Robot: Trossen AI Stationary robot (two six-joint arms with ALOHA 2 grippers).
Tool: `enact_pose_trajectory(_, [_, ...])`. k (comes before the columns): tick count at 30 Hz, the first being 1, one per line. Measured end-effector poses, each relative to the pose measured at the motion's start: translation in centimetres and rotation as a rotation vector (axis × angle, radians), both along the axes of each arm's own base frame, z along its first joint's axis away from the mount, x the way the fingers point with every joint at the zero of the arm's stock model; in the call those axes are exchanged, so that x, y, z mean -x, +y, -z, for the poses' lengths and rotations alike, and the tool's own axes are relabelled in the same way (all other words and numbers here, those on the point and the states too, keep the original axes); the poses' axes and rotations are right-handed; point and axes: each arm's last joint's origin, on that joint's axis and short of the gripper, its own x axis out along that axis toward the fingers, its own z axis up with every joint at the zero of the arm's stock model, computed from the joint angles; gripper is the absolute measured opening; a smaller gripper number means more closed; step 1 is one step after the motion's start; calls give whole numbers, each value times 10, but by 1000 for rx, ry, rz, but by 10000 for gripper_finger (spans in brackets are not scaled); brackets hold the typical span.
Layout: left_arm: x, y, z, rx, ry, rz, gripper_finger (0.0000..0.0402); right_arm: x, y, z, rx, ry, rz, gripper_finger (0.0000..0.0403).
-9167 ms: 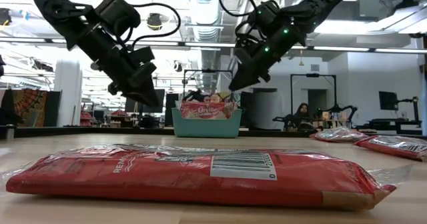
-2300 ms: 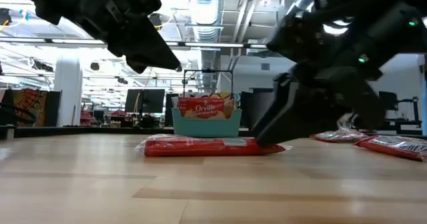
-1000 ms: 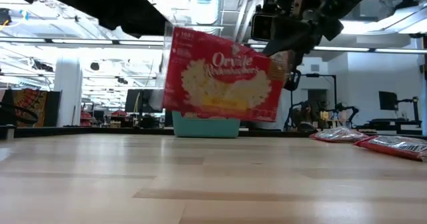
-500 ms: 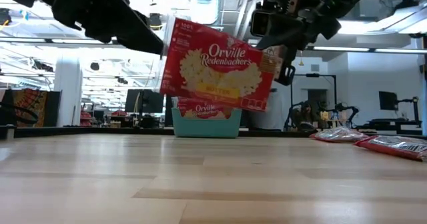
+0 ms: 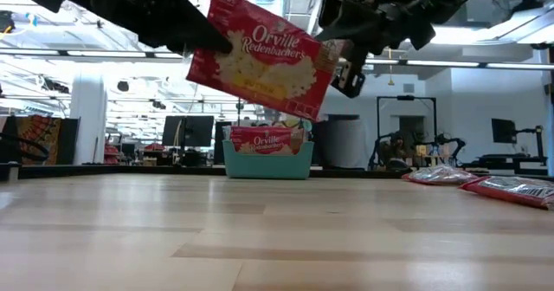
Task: Sort popcorn bags into baskets
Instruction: Put the red popcorn bag into the green basket
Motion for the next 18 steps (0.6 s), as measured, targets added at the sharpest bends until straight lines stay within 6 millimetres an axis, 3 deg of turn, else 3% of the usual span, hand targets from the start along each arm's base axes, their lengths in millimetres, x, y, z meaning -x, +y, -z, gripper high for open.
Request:
enact_pose_trajectory(5, [-1,10,-1,-23,-11,-127,11,1,1,-23,199,-233,-16,89])
enact_pose_trajectory(11, [-6,34,2,35,0,-221,6,16,-10,-59,636,-430,206,177])
enact_pose_trajectory(14, [-6,43,5,57,26,-258,4,24,-12,-71,821,-473,269,203])
enact_pose_trajectory(18, [-6,57,7,100,20,-333,4,29,-12,-75,855,-464,284,213])
